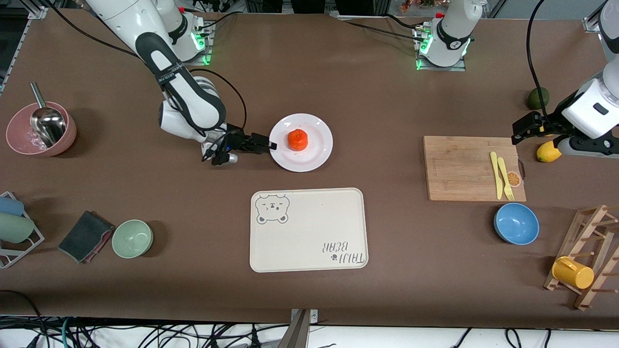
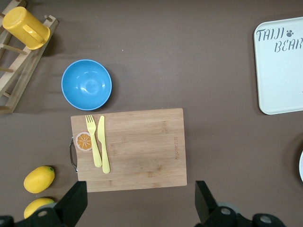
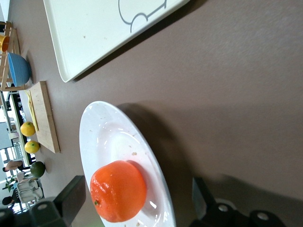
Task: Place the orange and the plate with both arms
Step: 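Move the right gripper to the plate rim and grasp the rim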
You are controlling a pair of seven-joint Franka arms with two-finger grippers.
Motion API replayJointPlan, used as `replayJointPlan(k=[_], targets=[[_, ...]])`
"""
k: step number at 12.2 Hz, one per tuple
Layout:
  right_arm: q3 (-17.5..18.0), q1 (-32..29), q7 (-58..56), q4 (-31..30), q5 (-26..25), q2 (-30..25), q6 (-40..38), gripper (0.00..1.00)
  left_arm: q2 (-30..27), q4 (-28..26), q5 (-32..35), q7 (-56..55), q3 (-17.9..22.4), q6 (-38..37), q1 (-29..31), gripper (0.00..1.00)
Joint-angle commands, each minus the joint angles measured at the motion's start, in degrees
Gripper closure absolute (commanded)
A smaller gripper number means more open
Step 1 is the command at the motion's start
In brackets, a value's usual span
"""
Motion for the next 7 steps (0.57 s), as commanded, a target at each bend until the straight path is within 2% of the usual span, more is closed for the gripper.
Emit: replayJointPlan(k=[1,4,5,7], targets=[[0.5,1.4,-2.1,0.6,2.2,1.4,3.1,0.02,1.9,1.5,0.6,0.3,-0.1,0.0,0.0,0.00],[0.5,4.1,-6.1,1.0,8.6,3.3,5.2,0.08,1.4,1.8,0.5,0.1,0.0,-0.1,0.2,0.00],[0.5,4.1,-7.7,1.0,10.1,3.6,5.2,0.12,1.3,3.5,-0.2,0.1,0.3,-0.8,1.2,0.00],[0.5,4.1,-8.5,1.0,11.5,3.7,5.2,0.27,1.4,6.2,-3.0,0.1,0.3,-4.5,2.8,0.00]])
